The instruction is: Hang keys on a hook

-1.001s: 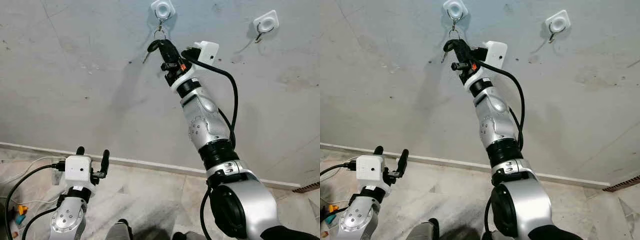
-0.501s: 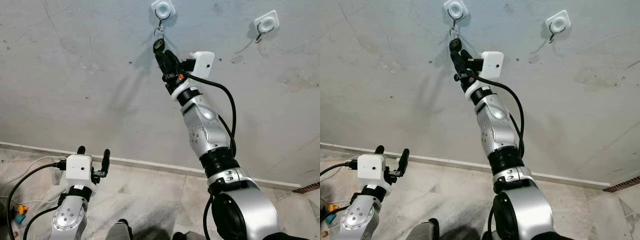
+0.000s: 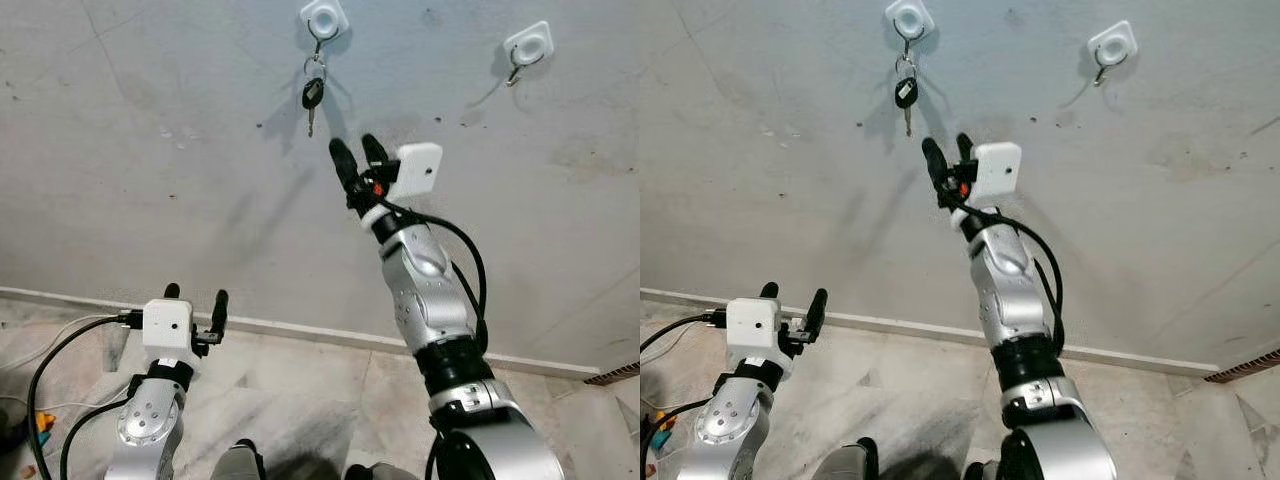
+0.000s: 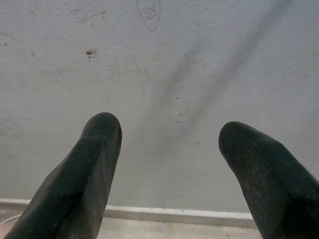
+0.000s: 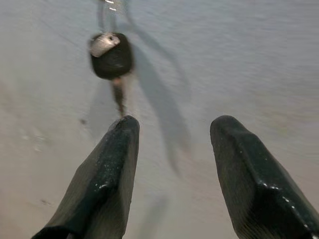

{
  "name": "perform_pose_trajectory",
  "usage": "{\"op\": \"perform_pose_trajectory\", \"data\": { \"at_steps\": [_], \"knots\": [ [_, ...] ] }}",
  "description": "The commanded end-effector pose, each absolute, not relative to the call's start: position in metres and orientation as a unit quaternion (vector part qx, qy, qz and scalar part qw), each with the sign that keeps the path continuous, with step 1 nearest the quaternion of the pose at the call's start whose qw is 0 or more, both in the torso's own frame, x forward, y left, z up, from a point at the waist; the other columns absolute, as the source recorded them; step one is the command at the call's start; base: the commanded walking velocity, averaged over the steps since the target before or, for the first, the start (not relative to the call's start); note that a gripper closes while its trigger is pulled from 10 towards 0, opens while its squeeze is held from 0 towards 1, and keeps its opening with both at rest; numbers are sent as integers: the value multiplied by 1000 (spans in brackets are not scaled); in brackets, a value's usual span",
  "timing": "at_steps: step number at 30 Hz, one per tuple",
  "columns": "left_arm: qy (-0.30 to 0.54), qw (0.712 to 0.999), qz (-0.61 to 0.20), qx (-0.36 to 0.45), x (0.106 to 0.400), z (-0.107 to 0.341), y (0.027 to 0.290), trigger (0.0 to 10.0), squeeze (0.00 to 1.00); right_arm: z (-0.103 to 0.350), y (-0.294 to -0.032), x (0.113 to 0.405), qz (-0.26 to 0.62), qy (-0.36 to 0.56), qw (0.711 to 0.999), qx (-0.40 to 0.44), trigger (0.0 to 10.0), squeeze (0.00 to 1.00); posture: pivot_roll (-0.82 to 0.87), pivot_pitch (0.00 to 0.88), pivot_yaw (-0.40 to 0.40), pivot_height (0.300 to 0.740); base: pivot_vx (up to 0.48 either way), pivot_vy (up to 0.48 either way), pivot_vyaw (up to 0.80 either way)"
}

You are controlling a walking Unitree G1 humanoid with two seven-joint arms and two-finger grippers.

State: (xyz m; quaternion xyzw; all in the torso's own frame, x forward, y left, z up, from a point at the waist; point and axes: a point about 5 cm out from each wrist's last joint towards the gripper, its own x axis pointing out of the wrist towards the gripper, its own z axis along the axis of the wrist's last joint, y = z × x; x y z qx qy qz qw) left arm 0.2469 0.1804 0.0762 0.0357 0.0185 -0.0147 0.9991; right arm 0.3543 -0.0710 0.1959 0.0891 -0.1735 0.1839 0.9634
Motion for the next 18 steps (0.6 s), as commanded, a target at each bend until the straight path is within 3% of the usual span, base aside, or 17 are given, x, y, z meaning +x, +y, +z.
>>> {"op": "perform_pose_trajectory", "data": {
  "at_steps": [1,9,18],
  "knots": [
    [24,999,-13,39,246,73,180,10000,0,197,-71,351,176,-176,965,75,10000,1000,59,152,-23,740,0,0,0],
    [-6,1000,-6,23,256,87,176,10000,0,183,-87,334,143,-169,975,33,10000,1000,36,149,-31,740,0,0,0],
    [-41,999,-7,-2,271,117,163,10000,0,159,-125,316,91,-122,988,-4,10000,1000,11,153,-37,740,0,0,0]
  ]
}}
